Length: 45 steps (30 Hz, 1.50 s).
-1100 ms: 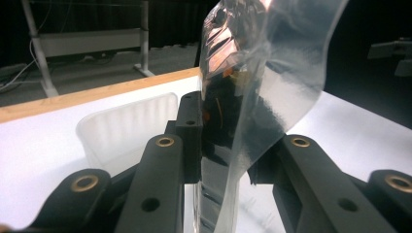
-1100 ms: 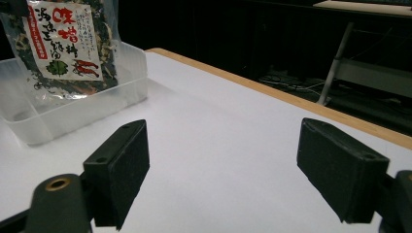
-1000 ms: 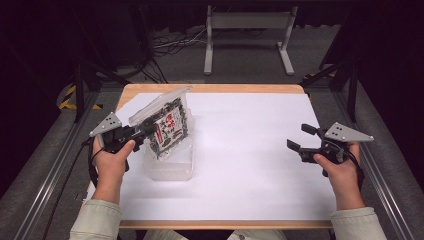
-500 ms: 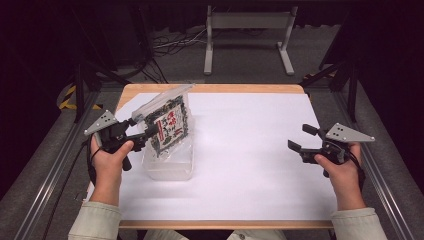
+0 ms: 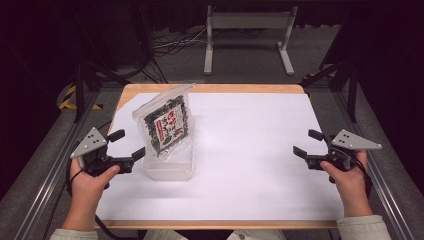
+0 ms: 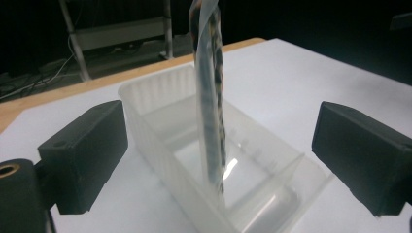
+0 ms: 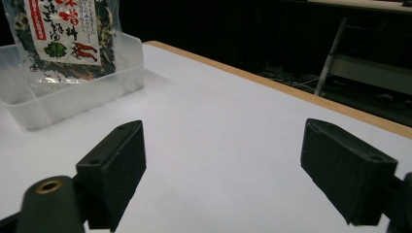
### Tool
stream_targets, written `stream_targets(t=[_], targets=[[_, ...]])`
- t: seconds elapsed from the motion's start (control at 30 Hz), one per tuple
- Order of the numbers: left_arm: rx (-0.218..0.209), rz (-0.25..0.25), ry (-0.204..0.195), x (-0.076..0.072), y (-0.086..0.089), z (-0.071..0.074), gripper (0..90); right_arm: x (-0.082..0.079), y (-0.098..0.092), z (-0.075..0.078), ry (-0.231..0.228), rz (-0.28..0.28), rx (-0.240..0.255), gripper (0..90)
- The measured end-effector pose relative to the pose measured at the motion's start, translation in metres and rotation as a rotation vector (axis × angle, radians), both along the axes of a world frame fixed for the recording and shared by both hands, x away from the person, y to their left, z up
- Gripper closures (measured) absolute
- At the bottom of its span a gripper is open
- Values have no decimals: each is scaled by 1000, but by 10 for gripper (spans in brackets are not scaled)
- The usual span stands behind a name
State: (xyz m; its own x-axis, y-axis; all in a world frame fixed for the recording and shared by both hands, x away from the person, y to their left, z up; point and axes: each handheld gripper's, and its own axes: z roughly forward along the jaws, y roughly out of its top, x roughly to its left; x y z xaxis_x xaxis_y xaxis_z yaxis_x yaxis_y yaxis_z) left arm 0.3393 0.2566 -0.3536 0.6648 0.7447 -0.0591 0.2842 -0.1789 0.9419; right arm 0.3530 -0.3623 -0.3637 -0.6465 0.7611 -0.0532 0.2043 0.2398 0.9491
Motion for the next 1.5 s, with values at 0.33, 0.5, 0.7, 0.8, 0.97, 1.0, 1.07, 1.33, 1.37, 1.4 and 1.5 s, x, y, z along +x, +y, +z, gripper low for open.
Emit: stream_targets(t=[0.33, 0.5, 0.7, 0.8, 0.97, 1.0, 1.07, 1.33, 1.37, 1.4, 1.5], targets=[[7, 13, 20, -20, 19, -28, 68, -9, -11, -16, 31, -5, -9, 155], [-9, 29, 64, -23, 24, -46, 69, -12, -18, -25, 48, -14, -3, 147], [8, 36, 102, -24, 26, -68, 67, -15, -20, -37, 62, -16, 10, 136], [11, 32, 105, -24, 27, -76, 64, -15, -20, -42, 66, -20, 19, 132], [37, 19, 107, -24, 29, -93, 59, -16, -19, -57, 80, -28, 27, 125], [33, 19, 104, -23, 29, -96, 58, -16, -19, -59, 83, -29, 20, 125], [14, 28, 108, -22, 30, -100, 59, -16, -18, -64, 88, -34, 14, 121], [54, 44, 96, -23, 28, -103, 61, -15, -16, -75, 114, -31, 7, 118], [50, 48, 94, -23, 28, -103, 60, -15, -15, -75, 112, -29, 5, 116], [44, 51, 94, -24, 29, -103, 60, -15, -15, -75, 111, -29, 10, 115], [26, 62, 84, -24, 29, -103, 60, -14, -16, -75, 113, -29, 10, 114]])
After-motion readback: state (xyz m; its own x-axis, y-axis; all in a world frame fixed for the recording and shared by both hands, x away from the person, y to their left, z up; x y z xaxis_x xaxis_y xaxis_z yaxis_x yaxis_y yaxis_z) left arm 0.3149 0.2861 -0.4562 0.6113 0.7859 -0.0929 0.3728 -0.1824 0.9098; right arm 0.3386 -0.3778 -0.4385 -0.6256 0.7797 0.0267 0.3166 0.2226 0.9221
